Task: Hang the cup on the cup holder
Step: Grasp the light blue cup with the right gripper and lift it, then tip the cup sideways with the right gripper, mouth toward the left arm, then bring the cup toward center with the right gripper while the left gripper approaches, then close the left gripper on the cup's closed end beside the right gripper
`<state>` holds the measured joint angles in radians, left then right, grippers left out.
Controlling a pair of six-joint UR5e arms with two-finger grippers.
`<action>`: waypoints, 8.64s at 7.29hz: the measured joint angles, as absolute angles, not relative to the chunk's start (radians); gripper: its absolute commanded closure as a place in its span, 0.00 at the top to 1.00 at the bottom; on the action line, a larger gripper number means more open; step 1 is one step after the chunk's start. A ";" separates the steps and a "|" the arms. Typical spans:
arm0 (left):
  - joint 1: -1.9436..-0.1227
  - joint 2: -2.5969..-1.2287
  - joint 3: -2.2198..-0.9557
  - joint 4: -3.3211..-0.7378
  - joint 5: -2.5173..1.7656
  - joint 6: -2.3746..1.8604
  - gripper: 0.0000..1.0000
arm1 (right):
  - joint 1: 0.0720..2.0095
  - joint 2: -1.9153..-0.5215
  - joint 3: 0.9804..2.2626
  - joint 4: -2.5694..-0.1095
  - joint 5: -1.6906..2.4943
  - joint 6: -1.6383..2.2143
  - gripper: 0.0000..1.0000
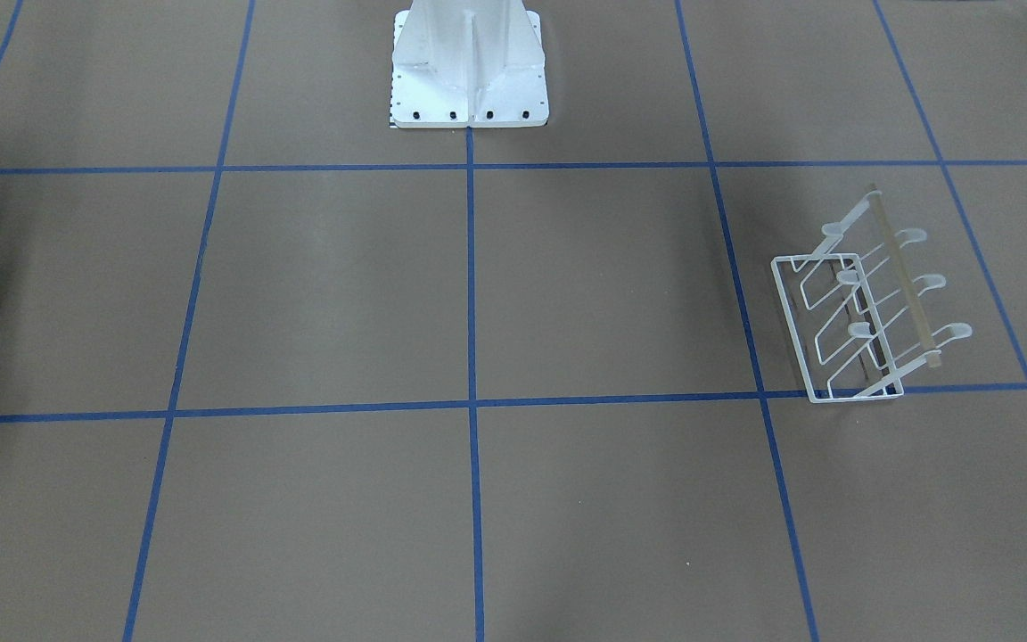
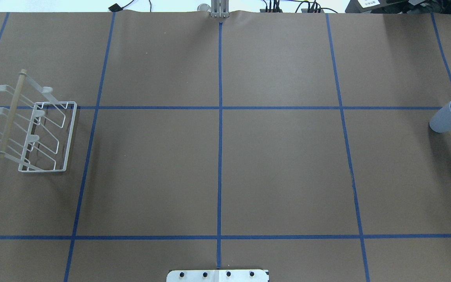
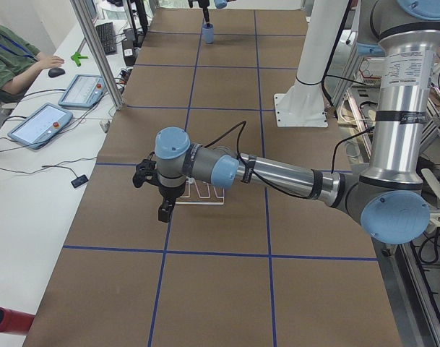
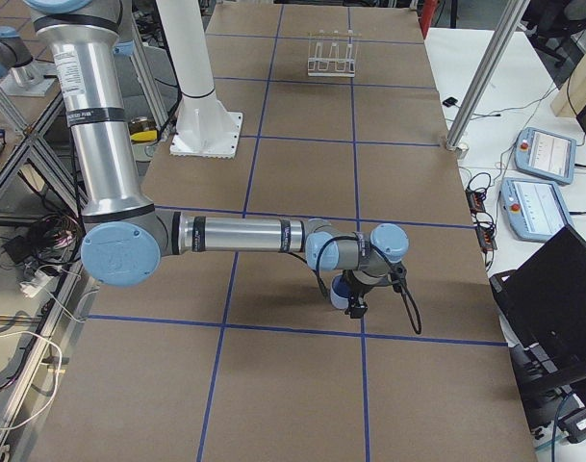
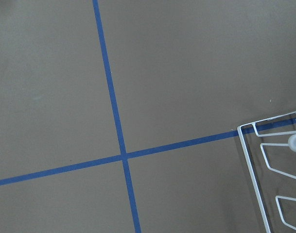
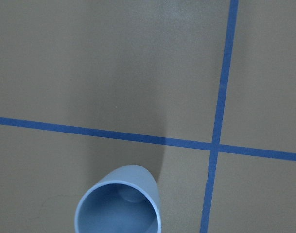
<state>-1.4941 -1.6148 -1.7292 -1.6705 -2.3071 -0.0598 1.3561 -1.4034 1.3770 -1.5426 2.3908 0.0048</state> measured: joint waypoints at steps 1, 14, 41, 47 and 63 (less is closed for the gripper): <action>-1.494 -1.619 -1.720 -1.671 -2.307 -0.060 0.98 | 1.353 -1.405 1.376 -1.543 2.383 0.005 1.00; -1.494 -1.620 -1.724 -1.671 -2.314 -0.094 0.98 | 1.359 -1.438 1.601 -1.552 2.475 0.088 0.00; -0.511 -2.121 -1.884 -2.965 -1.480 -2.224 0.98 | 0.827 -1.270 1.931 0.194 2.188 2.026 0.00; -0.461 -2.161 -1.896 -2.943 -1.481 -2.246 0.98 | 0.772 -1.239 1.913 0.140 2.189 1.971 0.00; -0.395 -2.164 -1.913 -2.941 -1.473 -2.263 0.98 | 0.808 -1.241 1.906 0.138 2.186 1.959 0.00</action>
<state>-0.3948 -2.1635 -1.9133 -2.9414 -1.4729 -2.2627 0.8079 -1.2414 1.9062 0.1383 2.1864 1.9589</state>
